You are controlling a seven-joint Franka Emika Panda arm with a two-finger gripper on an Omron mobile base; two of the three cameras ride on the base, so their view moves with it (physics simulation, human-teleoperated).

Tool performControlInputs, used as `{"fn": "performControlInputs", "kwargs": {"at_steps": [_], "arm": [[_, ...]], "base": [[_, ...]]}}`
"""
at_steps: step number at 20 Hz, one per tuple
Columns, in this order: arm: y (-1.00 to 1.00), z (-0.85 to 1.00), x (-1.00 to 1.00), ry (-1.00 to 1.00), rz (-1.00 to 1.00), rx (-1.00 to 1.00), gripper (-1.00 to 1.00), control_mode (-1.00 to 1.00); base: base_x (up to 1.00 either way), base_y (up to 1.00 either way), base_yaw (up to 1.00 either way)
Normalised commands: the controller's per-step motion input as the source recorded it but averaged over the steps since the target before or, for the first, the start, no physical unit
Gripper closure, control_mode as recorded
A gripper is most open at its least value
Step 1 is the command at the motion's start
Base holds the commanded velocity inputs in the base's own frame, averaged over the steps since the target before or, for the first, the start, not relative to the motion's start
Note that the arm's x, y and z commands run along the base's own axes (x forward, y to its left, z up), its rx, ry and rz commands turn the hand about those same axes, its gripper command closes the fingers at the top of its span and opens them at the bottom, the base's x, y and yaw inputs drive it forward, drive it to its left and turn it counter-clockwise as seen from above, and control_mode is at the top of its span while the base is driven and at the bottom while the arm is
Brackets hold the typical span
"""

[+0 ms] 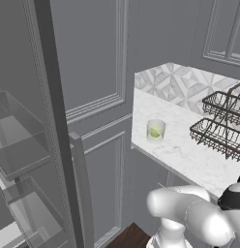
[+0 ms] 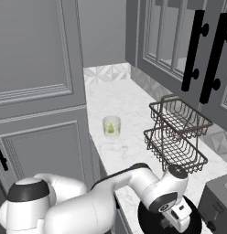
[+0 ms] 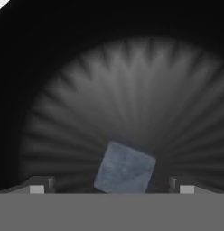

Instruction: Grab a lemon wedge from the fridge and one ice cube from the ice bowl, and put them in the glass of lemonade.

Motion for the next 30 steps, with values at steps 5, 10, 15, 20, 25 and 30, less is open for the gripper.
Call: {"fn": "performControlInputs", "kwargs": {"at_steps": [5, 10, 15, 20, 25, 30], "arm": [[-0.21, 0.00, 0.10, 0.00, 0.00, 0.00, -1.00, -1.00], [-0.06, 0.00, 0.08, 0.00, 0.00, 0.00, -1.00, -1.00], [0.00, -0.13, -0.14, 0.00, 0.00, 0.00, -1.00, -1.00], [0.00, -0.01, -0.02, 0.00, 0.00, 0.00, -1.00, -1.00], [0.00, 0.00, -0.11, 0.00, 0.00, 0.00, -1.00, -1.00], [0.00, -0.01, -0.03, 0.00, 0.00, 0.00, -1.00, -1.00]], "base": [[0.00, 0.00, 0.00], [0.00, 0.00, 0.00], [0.00, 0.00, 0.00], [0.00, 0.00, 0.00], [0.00, 0.00, 0.00], [0.00, 0.00, 0.00]]}}
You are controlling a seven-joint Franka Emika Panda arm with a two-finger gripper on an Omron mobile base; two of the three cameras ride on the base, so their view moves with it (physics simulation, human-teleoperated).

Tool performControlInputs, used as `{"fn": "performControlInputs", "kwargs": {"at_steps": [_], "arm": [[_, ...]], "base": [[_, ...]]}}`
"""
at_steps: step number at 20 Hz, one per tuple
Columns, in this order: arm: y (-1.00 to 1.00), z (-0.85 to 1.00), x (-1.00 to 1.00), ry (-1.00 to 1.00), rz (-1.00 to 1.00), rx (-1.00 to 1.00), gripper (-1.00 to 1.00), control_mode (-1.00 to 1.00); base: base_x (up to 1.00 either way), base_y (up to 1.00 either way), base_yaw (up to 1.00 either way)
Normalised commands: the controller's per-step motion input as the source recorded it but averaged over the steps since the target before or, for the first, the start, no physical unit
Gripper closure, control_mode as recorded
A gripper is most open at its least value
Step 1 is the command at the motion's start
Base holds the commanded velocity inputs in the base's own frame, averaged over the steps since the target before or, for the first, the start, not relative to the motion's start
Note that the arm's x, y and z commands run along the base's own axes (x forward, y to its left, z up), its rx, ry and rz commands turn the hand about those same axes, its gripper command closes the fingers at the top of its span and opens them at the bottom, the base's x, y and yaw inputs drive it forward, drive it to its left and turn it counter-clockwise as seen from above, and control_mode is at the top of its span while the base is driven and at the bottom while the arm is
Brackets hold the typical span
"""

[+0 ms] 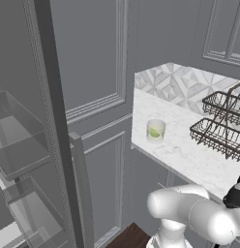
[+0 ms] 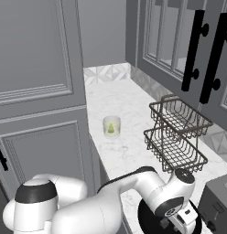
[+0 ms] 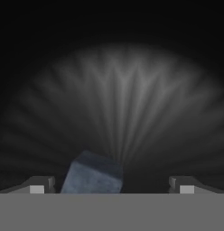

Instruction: Grab a lemon wedge from the fridge and one ice cube from the ice bowl, and put them in the glass of lemonade.

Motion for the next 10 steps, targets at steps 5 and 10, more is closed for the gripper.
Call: {"fn": "performControlInputs", "kwargs": {"at_steps": [5, 10], "arm": [[0.00, 0.00, 0.00, 0.00, 0.00, 0.00, -1.00, -1.00], [0.00, -0.19, 0.00, -0.01, 0.00, -0.01, -1.00, -1.00]], "base": [[0.00, 0.00, 0.00], [0.00, 0.00, 0.00]]}}
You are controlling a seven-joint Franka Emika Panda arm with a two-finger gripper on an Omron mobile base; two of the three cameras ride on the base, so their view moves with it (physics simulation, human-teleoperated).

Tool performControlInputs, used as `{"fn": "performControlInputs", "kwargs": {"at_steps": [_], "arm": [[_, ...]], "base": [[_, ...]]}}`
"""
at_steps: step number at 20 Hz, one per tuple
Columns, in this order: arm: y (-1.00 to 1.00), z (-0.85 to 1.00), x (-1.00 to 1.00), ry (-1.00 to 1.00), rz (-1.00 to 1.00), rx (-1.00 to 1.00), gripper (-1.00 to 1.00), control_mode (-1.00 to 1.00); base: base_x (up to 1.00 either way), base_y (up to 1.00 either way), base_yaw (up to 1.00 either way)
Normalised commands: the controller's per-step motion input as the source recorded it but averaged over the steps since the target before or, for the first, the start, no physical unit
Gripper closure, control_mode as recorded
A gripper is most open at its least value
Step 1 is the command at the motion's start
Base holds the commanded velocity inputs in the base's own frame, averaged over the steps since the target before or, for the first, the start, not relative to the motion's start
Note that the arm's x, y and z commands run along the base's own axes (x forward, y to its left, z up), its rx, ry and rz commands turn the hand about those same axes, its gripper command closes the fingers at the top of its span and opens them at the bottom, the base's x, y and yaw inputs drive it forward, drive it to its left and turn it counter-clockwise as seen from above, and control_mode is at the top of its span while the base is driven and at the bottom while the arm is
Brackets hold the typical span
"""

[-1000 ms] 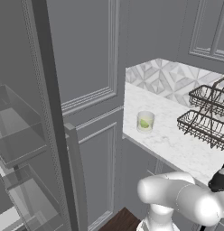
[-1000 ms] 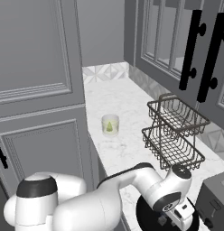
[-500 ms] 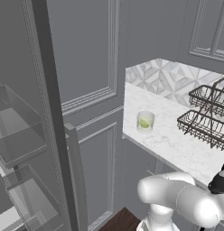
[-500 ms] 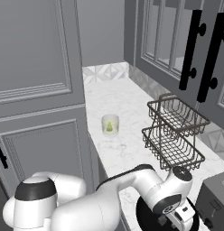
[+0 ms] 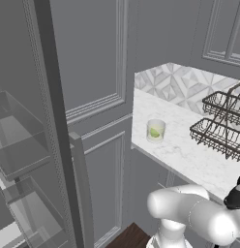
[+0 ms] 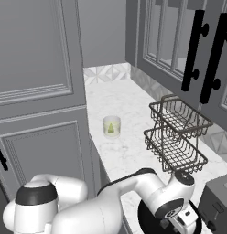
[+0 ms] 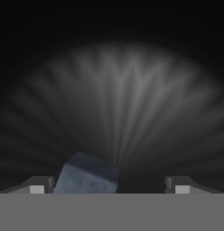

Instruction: Grab a lemon wedge from the fridge and one ice cube from the ice bowl, and put them in the glass of lemonade.

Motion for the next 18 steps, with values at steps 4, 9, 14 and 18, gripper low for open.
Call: {"fn": "performControlInputs", "kwargs": {"at_steps": [4, 9, 14, 18], "arm": [[0.00, -0.11, 0.00, -0.03, 0.00, -0.01, -1.00, -1.00], [0.00, 0.00, 0.00, 0.00, 0.00, 0.00, -1.00, -1.00], [0.00, 0.00, 0.00, 0.00, 0.00, 0.00, 1.00, -1.00], [0.00, 0.00, 0.00, 0.00, 0.00, 0.00, 1.00, -1.00]], "base": [[0.00, 0.00, 0.00], [0.00, 0.00, 0.00], [0.00, 0.00, 0.00], [0.00, 0.00, 0.00]]}}
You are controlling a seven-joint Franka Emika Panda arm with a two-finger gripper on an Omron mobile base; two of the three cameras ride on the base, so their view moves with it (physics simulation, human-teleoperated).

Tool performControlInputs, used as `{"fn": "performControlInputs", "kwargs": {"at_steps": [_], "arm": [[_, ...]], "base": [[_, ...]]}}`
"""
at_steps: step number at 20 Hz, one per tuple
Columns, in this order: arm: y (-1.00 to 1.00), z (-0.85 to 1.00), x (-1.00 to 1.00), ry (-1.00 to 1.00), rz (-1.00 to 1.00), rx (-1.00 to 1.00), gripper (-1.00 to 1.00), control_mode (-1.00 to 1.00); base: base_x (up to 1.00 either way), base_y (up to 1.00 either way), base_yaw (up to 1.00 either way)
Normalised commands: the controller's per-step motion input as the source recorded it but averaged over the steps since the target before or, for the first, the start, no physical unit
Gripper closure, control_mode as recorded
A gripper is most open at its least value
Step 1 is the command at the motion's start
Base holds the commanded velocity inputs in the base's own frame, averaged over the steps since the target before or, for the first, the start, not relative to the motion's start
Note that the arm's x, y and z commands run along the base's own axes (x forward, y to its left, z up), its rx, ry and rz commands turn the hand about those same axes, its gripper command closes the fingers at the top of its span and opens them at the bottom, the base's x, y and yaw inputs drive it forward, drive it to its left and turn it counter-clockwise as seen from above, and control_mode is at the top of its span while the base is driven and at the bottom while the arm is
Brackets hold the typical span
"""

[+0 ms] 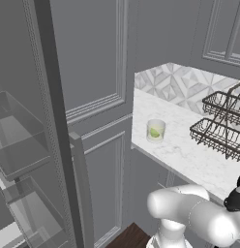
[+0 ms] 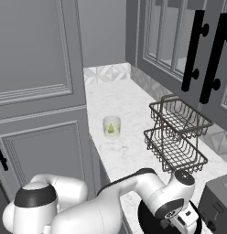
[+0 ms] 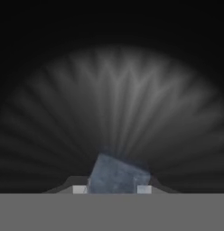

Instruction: Grab a lemon wedge from the fridge and one ice cube from the ice bowl, and put them in the glass of lemonade.

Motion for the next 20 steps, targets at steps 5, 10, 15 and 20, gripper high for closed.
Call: {"fn": "performControlInputs", "kwargs": {"at_steps": [5, 10, 15, 20], "arm": [[0.00, 0.00, 0.00, 0.00, 0.00, 0.00, 1.00, -1.00], [0.00, 0.08, -0.04, -0.10, 0.00, 0.01, 1.00, -1.00], [0.00, 0.41, 0.00, -0.12, 0.00, 0.05, 1.00, -1.00], [0.00, 0.54, 0.00, -0.12, 0.00, 0.08, 1.00, -1.00]], "base": [[0.00, 0.00, 0.00], [0.00, 0.00, 0.00], [0.00, 0.00, 0.00], [0.00, 0.00, 0.00]]}}
